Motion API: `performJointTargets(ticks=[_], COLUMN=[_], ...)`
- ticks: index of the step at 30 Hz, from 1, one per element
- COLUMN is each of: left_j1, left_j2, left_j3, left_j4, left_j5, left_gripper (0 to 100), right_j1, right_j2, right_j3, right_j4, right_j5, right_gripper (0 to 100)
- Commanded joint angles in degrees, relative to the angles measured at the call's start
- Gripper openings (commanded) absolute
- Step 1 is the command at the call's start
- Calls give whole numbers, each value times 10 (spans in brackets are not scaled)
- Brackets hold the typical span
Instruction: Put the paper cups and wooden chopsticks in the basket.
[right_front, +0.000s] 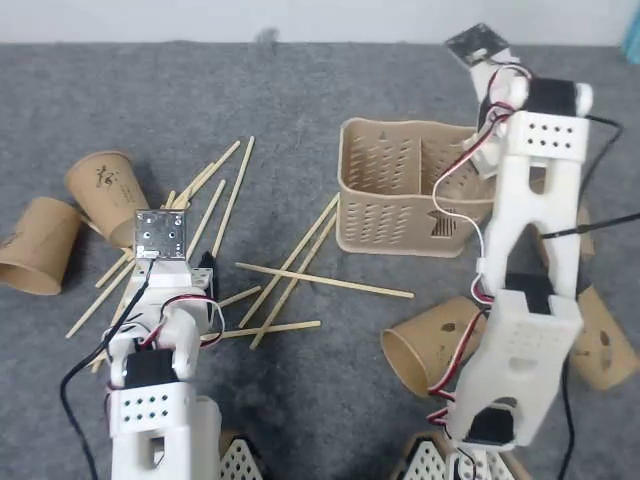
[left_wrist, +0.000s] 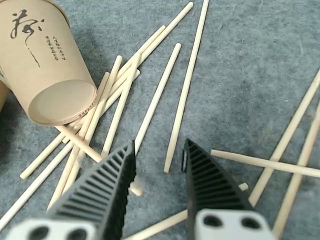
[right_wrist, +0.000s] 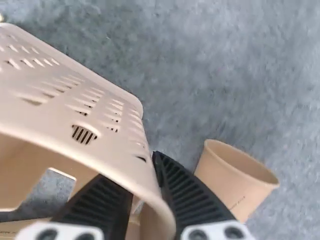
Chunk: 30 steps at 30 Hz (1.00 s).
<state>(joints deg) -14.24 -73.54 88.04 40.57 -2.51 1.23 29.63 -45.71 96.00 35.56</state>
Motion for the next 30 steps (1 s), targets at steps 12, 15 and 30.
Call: performJointTargets(ticks=[12,15,30], left_j1=[1,0,-2], left_j2=[-8,-8,-8], left_j3=[-1,-1,-1], left_j4=[-15,-15,-15], left_j5=[-5,-5,-5], left_gripper=[141,141,141], right_j1=[-15,12,168], right_j2=[-51,-95,-389], right_j3=[-142,-142,226], right_j4=[73,72,71], right_j5=[-4,-47,-149], right_gripper=[277,278,170])
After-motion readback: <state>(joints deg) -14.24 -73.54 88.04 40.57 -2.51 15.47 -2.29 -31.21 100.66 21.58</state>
